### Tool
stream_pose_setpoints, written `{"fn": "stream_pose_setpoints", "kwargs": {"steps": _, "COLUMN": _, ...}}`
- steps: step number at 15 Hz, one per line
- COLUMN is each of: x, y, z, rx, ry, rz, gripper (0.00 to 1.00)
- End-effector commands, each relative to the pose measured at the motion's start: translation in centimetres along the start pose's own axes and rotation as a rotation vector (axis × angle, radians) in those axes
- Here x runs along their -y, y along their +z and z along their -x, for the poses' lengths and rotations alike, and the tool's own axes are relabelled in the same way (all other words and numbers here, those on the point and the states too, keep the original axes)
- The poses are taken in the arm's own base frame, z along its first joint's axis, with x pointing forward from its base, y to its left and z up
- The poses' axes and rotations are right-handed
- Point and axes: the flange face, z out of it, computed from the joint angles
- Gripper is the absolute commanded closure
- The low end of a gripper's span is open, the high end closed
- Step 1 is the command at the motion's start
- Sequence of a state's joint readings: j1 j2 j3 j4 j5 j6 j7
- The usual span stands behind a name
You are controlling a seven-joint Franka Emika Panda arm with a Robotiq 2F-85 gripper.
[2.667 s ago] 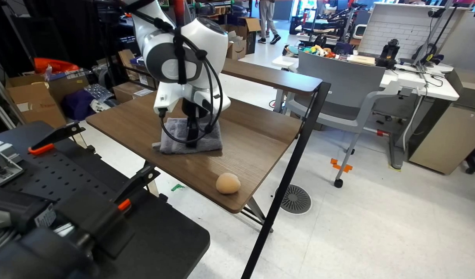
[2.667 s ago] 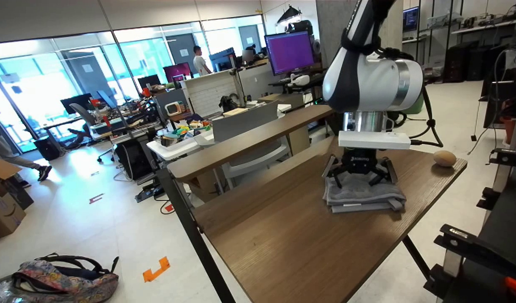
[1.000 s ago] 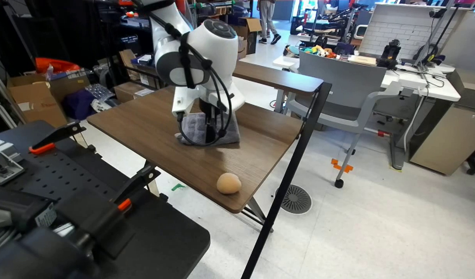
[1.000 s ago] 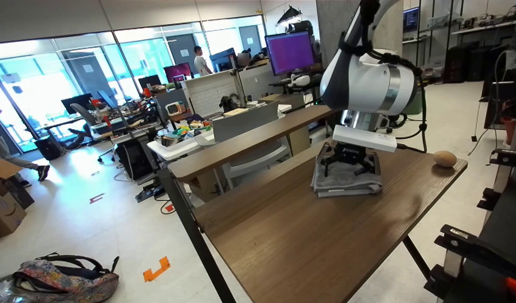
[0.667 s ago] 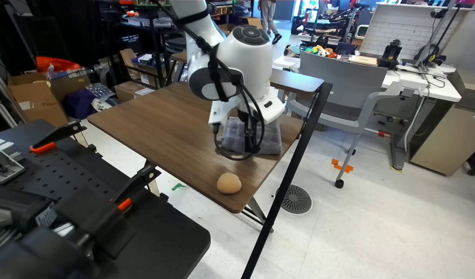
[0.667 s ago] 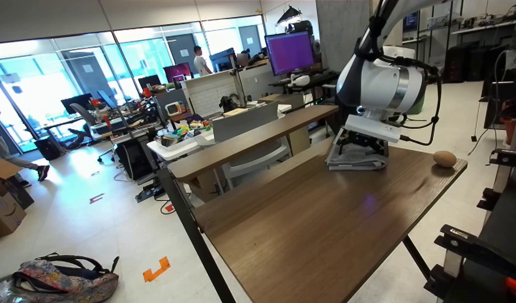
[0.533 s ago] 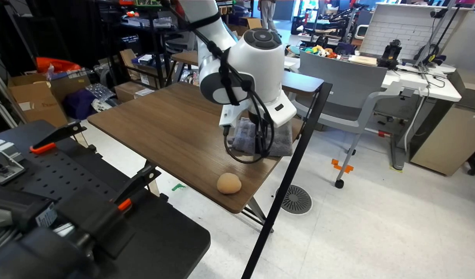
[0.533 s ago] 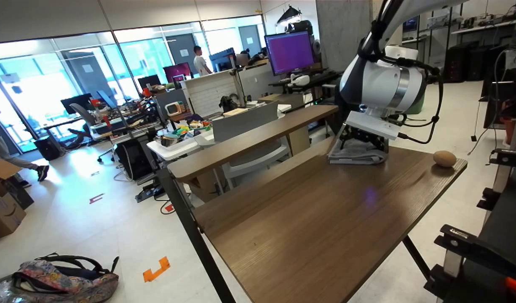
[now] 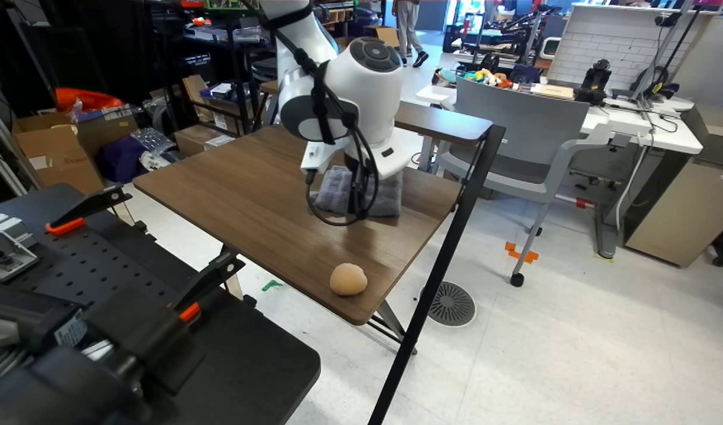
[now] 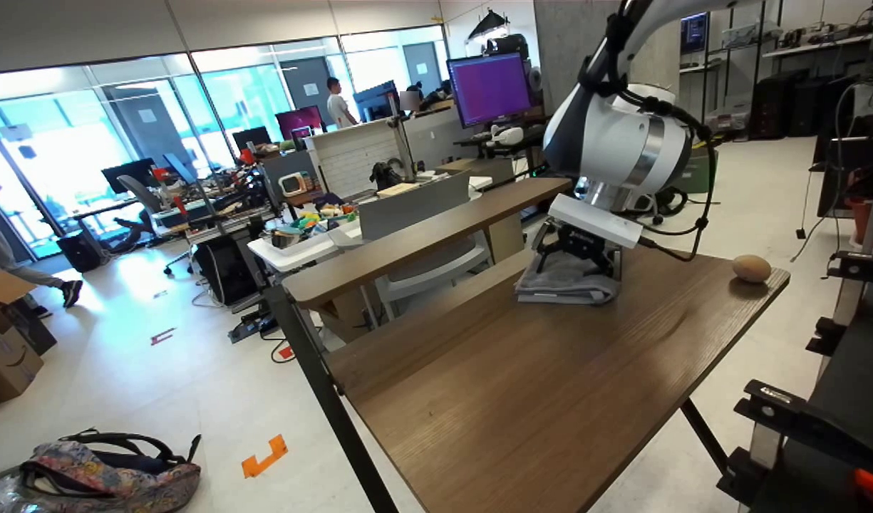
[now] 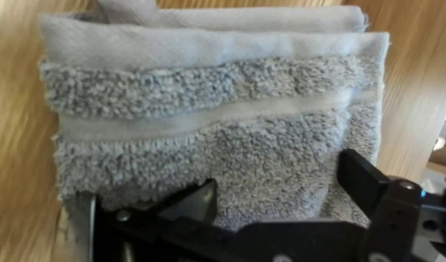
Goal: Move the brown object forward then use the towel to wipe the table
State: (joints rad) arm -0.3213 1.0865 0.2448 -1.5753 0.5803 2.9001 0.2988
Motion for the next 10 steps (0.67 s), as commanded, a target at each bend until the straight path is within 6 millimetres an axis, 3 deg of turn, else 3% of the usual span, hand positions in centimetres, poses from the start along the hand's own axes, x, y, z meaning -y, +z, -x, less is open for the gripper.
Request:
{"fn": "stream_pose_setpoints", "kwargs": {"steps": 1, "x": -1.1, "y": 3.6, "z": 8.1, "rx": 0.182, "ry": -0.038, "rz": 0.022, "gripper": 0.0}}
{"fn": "stream_pose_setpoints", "kwargs": {"steps": 8, "x": 3.8, "y": 7.6, "z": 23.5, "rx": 0.474, "ry": -0.126, "rz": -0.009, "gripper": 0.0}}
{"fn": "stream_pose_setpoints", "kwargs": {"steps": 10, "x": 4.8, "y": 9.3, "z": 27.0, "rx": 0.494, "ry": -0.135, "rz": -0.013, "gripper": 0.0}}
